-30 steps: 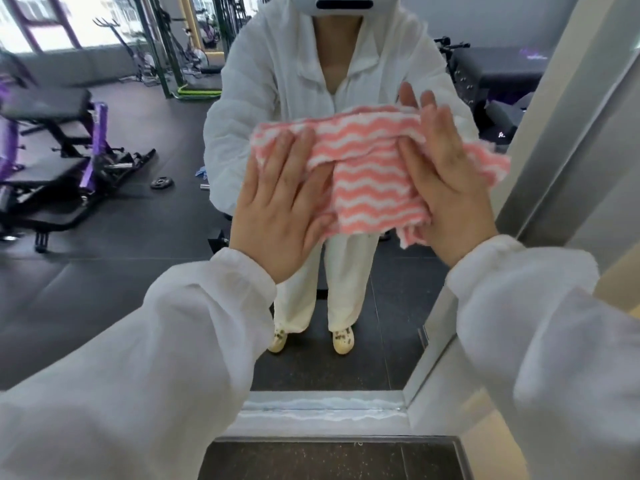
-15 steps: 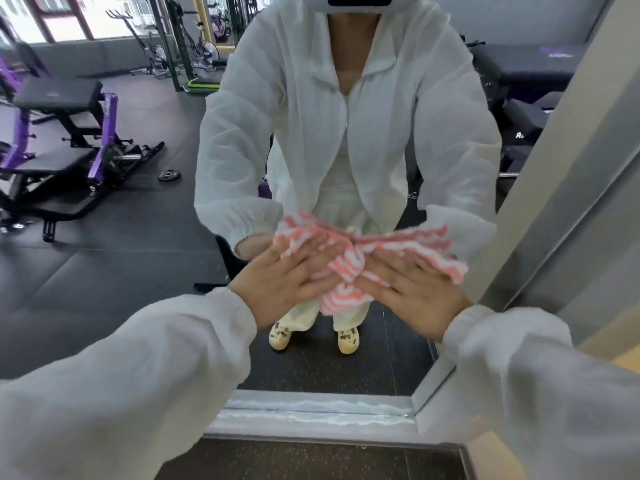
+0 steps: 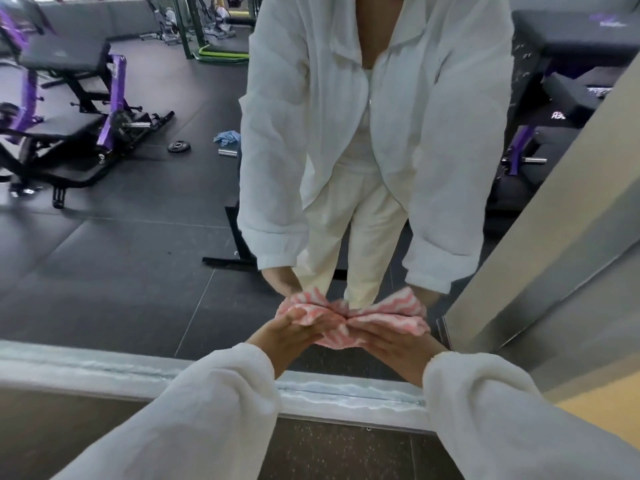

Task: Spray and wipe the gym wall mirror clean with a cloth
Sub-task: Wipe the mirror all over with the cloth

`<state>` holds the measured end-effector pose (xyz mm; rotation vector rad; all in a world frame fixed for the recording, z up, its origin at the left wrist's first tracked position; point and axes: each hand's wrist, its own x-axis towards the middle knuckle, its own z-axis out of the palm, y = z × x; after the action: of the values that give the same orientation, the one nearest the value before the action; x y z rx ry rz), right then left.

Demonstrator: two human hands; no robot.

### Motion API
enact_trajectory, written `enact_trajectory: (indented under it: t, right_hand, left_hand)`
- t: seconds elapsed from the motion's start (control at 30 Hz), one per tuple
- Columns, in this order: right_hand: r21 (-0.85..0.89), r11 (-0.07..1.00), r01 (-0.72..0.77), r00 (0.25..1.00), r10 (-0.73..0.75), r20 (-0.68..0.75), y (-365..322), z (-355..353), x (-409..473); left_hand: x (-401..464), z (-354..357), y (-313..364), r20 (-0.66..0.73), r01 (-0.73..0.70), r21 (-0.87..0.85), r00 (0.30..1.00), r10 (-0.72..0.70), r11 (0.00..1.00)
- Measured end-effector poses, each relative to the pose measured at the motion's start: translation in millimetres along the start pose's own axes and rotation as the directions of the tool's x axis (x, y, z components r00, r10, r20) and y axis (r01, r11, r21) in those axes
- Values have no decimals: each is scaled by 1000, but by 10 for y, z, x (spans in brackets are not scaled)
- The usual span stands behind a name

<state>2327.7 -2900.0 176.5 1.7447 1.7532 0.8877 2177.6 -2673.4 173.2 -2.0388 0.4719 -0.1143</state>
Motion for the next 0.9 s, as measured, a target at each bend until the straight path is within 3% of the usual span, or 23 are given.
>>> enact_trajectory:
  t: [0.07, 0.17, 0.3, 0.4, 0.5, 0.6, 0.67, 0.77, 0.9]
  right_hand:
    - [52, 994, -97, 980, 105, -168, 102, -72, 23]
    - [92, 978, -185, 959, 200, -200, 510, -440, 185]
    - [243, 925, -292, 891, 356, -282, 1139, -1037, 434]
    - [197, 903, -382, 848, 427, -314, 1617, -1431, 677]
    - [84, 859, -506, 740, 482, -469, 2050, -1820, 950]
    - [87, 822, -562, 625, 491, -607, 2254, -2113, 1192]
    - [118, 840, -529, 628, 482, -611, 2212, -2145, 1275]
    - [105, 876, -471, 692, 441, -571, 1984, -1968, 1319]
    - [76, 939, -335, 813, 328, -481, 1555, -1650, 1323]
  left_hand:
    - [-48, -45, -238, -110, 55, -169, 991, -74, 984]
    - [-125, -248, -894, -221, 107, -395, 953, -208, 912]
    - [-265, -548, -1772, -395, 227, -285, 858, -329, 931]
    - [-361, -711, -2338, -452, 341, -304, 770, -450, 889]
    - [-496, -853, -2871, -479, 468, -242, 704, -524, 850]
    - [-656, -1019, -3290, -497, 450, -341, 659, -564, 826]
    - [-719, -974, -3349, -519, 390, -397, 652, -553, 831]
    - [-796, -741, -3117, -513, 331, -432, 675, -530, 839]
    - [-972, -301, -2604, -436, 288, -427, 765, -474, 857]
